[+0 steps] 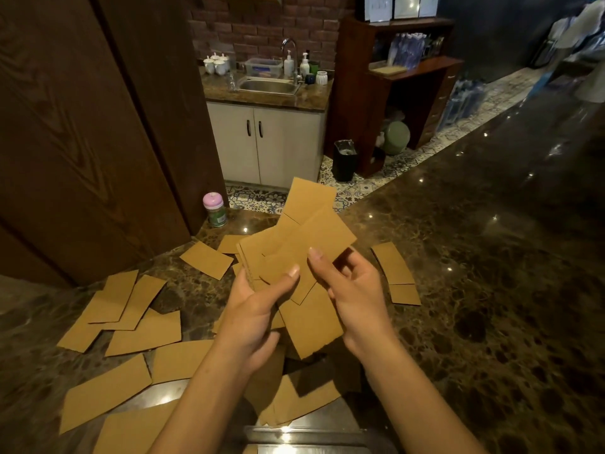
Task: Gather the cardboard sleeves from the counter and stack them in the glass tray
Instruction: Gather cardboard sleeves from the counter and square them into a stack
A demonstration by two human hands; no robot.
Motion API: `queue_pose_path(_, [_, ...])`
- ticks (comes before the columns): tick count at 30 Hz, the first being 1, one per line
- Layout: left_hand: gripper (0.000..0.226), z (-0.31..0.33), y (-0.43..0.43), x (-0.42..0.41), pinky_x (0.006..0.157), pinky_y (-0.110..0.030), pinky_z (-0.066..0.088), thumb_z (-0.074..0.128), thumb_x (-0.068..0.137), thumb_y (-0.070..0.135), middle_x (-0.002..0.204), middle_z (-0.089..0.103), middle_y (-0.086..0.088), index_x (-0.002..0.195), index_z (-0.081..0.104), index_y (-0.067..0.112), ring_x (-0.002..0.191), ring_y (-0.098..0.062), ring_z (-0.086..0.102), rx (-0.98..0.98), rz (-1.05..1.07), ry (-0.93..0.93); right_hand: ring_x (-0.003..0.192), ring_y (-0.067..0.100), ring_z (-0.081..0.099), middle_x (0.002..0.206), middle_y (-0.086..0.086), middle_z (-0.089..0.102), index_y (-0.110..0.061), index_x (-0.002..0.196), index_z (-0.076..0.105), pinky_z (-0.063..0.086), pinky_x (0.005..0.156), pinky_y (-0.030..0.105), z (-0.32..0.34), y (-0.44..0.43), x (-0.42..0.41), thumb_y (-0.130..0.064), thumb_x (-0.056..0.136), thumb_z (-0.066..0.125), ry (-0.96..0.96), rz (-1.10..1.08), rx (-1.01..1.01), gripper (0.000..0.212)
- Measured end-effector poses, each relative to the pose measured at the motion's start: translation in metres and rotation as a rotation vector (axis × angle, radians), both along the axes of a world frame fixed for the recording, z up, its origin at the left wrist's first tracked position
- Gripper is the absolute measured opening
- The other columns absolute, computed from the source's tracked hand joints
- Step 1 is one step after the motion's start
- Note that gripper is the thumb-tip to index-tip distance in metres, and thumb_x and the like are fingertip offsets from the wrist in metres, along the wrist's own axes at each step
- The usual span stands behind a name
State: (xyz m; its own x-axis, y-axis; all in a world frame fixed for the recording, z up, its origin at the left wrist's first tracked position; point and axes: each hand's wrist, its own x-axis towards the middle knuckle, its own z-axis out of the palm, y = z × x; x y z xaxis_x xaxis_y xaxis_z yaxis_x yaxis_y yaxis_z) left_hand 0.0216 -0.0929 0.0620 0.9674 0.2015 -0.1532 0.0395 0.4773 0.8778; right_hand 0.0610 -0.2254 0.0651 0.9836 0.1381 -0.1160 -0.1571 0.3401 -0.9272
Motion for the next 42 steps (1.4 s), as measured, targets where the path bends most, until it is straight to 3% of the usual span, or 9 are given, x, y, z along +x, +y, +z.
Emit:
queue_pose_path(14, [0.041,0.012,0.004,-0.03,0.073,-0.041,0.062,0.072,0.08,0.018,0.109,0.079,-0.009,0.12,0.064,0.024,0.093,-0.025,0.077,-0.078,0.017,0.082,0.07,0.015,0.076,0.089,0.01,0.082,-0.011,0.113,0.072,0.052,0.051,0.021,0.03,-0.045,-0.005,-0.023,0.103,0.061,-0.119,-0.064,-0.245,0.02])
queue_pose_path(18, [0.037,0.016,0.004,-0.034,0.073,-0.038,0.058,0.072,0.08,0.019,0.103,0.08,-0.002,0.115,0.066,0.026,0.088,-0.018,0.077,-0.048,0.013,0.076,0.087,0.019,0.079,0.103,0.009,0.082,-0.013,0.127,0.067,0.06,0.065,0.024,0.04,-0.05,-0.011,-0.014,0.098,0.066,-0.127,0.022,-0.155,0.029])
queue_pose_path(21, [0.036,0.019,0.001,-0.037,0.075,-0.04,0.058,0.073,0.079,0.02,0.102,0.081,-0.002,0.114,0.066,0.026,0.09,-0.018,0.078,-0.036,0.015,0.078,0.104,0.019,0.078,0.118,0.007,0.077,-0.032,0.148,0.046,0.063,0.085,0.037,0.044,-0.051,-0.012,0.001,0.084,0.079,-0.13,-0.018,-0.118,0.08])
queue_pose_path(25, [0.032,0.019,0.0,-0.038,0.072,-0.038,0.061,0.071,0.085,0.019,0.101,0.081,-0.001,0.116,0.065,0.025,0.093,-0.02,0.077,-0.002,0.01,0.075,0.101,-0.002,0.07,0.109,-0.025,0.07,-0.041,0.139,0.054,0.059,0.081,0.019,0.039,-0.05,-0.015,-0.019,0.079,0.088,-0.445,-0.068,-0.611,0.073])
queue_pose_path(28, [0.03,0.019,0.006,-0.039,0.062,-0.03,0.063,0.069,0.087,0.016,0.097,0.081,-0.002,0.116,0.064,0.021,0.086,-0.018,0.078,0.001,0.022,0.069,0.094,0.005,0.067,0.103,-0.015,0.068,-0.04,0.112,0.059,0.06,0.077,0.03,0.042,-0.056,-0.012,-0.045,0.067,0.093,-0.425,0.006,-0.854,0.056])
queue_pose_path(34, [0.046,0.017,0.007,-0.036,0.074,-0.036,0.061,0.075,0.077,0.019,0.109,0.078,-0.014,0.121,0.063,0.012,0.097,-0.028,0.076,0.128,-0.034,0.045,0.072,0.0,0.062,0.082,-0.014,0.069,-0.035,0.102,0.067,0.053,0.063,0.02,0.061,-0.053,-0.006,-0.061,0.069,0.087,-0.536,0.674,-1.228,0.047])
queue_pose_path(37, [0.043,0.016,0.005,-0.034,0.073,-0.036,0.062,0.073,0.079,0.017,0.108,0.078,-0.014,0.121,0.063,0.011,0.096,-0.029,0.076,0.082,-0.038,0.021,0.067,-0.001,0.056,0.076,-0.012,0.063,-0.028,0.095,0.065,0.046,0.061,0.021,0.058,-0.054,-0.006,-0.046,0.089,0.078,-0.573,0.841,-1.118,0.023])
queue_pose_path(39, [0.043,0.016,0.006,-0.032,0.076,-0.039,0.063,0.073,0.079,0.015,0.108,0.079,-0.011,0.121,0.063,0.013,0.099,-0.029,0.076,0.045,-0.006,-0.001,0.08,0.002,0.068,0.087,-0.012,0.073,-0.027,0.102,0.069,0.052,0.072,0.021,0.053,-0.061,-0.007,-0.026,0.095,0.074,-0.425,0.734,-0.763,0.008])
queue_pose_path(42, [0.047,0.013,0.006,-0.028,0.082,-0.041,0.062,0.075,0.075,0.013,0.11,0.078,-0.01,0.12,0.063,0.015,0.103,-0.029,0.075,0.031,0.07,-0.02,0.089,0.017,0.078,0.099,0.003,0.081,-0.012,0.12,0.068,0.063,0.073,0.029,0.036,-0.058,-0.021,-0.016,0.084,0.071,-0.005,0.349,-0.079,0.036])
